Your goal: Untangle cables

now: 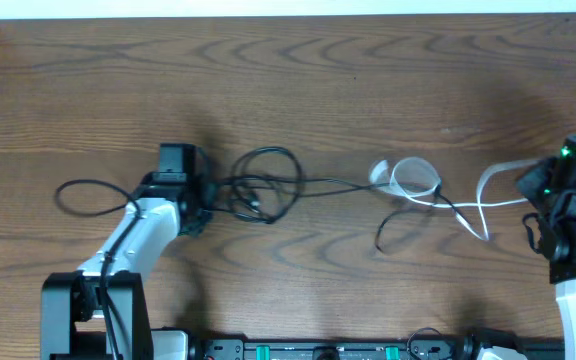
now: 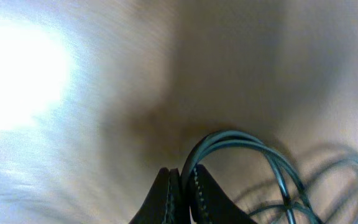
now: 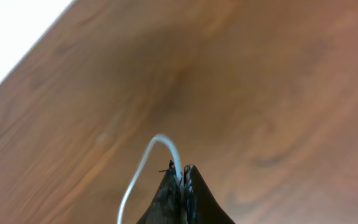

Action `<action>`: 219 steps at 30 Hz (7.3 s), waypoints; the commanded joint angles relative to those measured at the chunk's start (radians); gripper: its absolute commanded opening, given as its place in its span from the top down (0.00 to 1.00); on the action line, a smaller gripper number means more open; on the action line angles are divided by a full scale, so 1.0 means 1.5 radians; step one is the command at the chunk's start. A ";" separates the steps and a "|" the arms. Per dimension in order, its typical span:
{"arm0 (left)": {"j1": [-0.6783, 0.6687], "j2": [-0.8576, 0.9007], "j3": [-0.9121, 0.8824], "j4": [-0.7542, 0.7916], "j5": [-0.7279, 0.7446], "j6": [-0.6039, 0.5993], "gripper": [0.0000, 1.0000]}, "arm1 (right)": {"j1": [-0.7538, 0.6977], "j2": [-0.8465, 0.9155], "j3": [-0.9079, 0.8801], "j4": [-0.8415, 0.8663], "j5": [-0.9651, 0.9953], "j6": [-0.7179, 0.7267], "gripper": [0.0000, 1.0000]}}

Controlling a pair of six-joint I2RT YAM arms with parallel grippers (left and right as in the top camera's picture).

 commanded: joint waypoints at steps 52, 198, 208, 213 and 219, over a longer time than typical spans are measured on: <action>-0.185 -0.003 0.004 0.305 0.519 0.421 0.09 | -0.203 0.188 0.003 0.141 -0.474 -0.249 0.99; -0.422 -0.022 0.004 0.243 -0.307 0.518 0.00 | -0.256 0.367 0.286 0.205 -0.484 -0.257 0.01; -0.408 -0.025 0.004 0.288 -0.313 0.496 0.00 | -0.083 0.417 0.269 0.113 -0.493 -0.284 0.01; -0.384 -0.019 0.004 0.310 -0.308 0.429 0.00 | -0.057 0.434 0.269 0.054 -0.478 -0.284 0.01; -0.383 0.061 0.004 0.419 -0.275 0.428 0.05 | -0.058 0.434 0.269 0.009 -0.467 -0.284 0.01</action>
